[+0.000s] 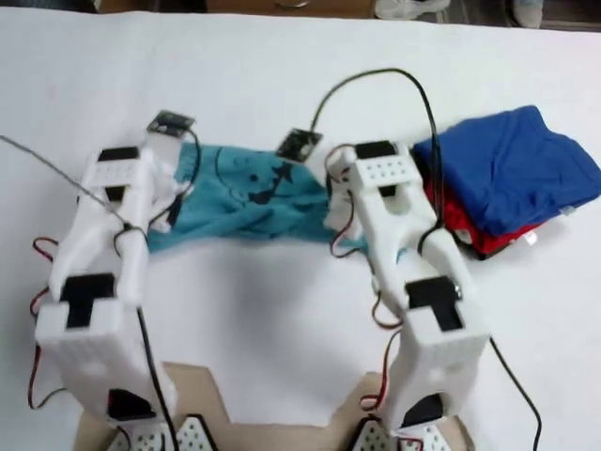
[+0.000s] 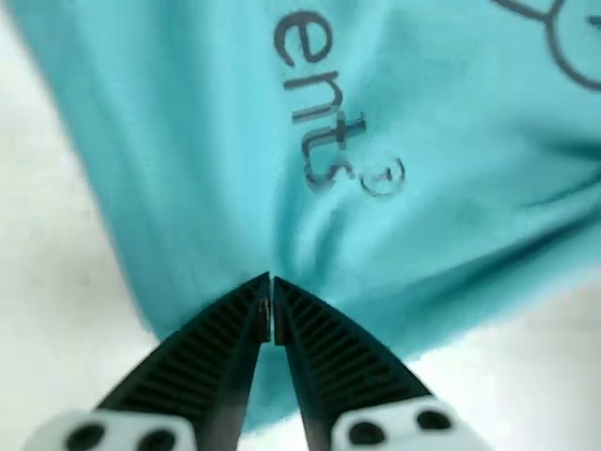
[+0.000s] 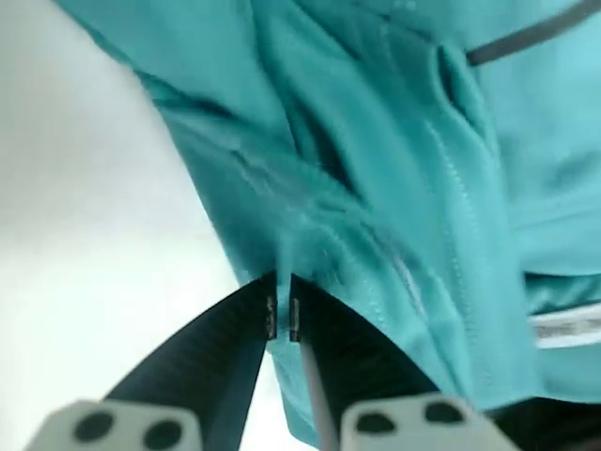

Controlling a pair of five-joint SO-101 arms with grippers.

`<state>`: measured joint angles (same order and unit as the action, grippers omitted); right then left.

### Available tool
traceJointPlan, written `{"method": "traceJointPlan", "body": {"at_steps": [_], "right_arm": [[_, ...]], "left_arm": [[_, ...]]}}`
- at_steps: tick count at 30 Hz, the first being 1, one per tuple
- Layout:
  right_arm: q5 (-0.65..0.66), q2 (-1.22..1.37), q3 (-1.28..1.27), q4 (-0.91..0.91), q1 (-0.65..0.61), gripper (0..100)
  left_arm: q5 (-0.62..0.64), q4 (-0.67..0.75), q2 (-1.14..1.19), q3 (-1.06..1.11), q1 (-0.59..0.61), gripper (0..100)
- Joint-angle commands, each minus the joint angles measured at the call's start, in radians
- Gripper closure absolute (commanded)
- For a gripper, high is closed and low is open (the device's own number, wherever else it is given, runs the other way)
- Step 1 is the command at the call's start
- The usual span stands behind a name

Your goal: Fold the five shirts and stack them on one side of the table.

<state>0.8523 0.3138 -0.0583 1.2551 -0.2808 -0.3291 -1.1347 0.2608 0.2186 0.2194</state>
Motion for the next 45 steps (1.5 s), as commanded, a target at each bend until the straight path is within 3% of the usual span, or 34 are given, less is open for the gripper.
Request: {"method": "traceJointPlan", "body": {"at_steps": [1, 6, 10, 24, 28, 36, 40, 45], "right_arm": [[0.003, -0.125, 0.058, -0.005, -0.053, 97.6], [0.002, -0.093, 0.092, -0.027, -0.064, 97.6], [0.002, -0.016, 0.092, -0.071, -0.048, 97.6], [0.005, 0.160, 0.126, -0.240, -0.048, 97.6], [0.003, 0.157, 0.215, -0.130, -0.054, 97.5], [0.009, -0.022, 0.377, 0.165, -0.105, 97.5], [0.009, -0.166, 0.384, 0.266, -0.108, 97.4], [0.006, -0.320, 0.381, 0.443, -0.024, 94.5]], "left_arm": [[0.009, 0.003, -0.172, 0.116, -0.078, 98], [0.005, 0.221, -0.359, 0.456, -0.172, 98], [0.003, 0.287, -0.423, 0.601, -0.207, 98], [-0.031, 0.284, -0.397, 0.602, -0.144, 98], [-0.025, 0.190, -0.453, 0.545, -0.140, 98], [0.005, 0.014, -0.776, 0.452, -0.138, 98], [0.005, 0.055, -0.810, 0.478, -0.017, 98], [0.009, 0.109, -0.658, 0.420, 0.157, 96]]}}
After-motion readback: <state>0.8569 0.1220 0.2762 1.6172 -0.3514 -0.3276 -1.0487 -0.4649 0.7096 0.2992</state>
